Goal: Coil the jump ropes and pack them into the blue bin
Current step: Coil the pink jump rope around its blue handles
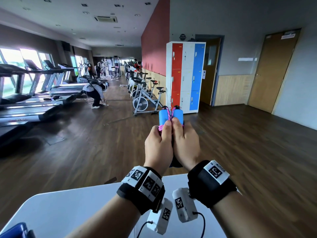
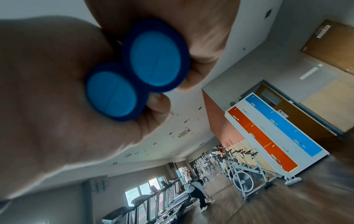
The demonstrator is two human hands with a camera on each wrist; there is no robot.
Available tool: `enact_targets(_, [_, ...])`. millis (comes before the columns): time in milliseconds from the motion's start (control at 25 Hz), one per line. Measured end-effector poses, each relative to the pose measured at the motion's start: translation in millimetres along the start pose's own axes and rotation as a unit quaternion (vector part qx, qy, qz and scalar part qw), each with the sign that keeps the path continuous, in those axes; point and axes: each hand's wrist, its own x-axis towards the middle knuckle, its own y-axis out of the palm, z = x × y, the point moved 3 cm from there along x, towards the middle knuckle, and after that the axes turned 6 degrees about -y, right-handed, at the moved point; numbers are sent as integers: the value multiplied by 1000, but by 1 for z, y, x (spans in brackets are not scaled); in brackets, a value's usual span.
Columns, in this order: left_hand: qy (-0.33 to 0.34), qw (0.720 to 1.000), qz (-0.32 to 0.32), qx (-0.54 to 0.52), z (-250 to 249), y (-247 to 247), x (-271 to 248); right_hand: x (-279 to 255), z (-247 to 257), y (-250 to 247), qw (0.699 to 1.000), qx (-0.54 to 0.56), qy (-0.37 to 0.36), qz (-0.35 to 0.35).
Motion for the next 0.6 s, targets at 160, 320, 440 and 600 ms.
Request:
enact_targets(160, [-18,991,26,-129,5,-7,13,0,-14,-6,975,168,134,58])
enact_targets(320, [-21,989,49,-139,2,-4,23,-5,-11,3,913,357,176,85])
enact_targets(440, [115,992,31,38,3,-5,27,-8,4,12,898,390,163,122])
enact_targets(600, [60,997,23,35,3,-17,37,0,6,-1,957,265,105,63])
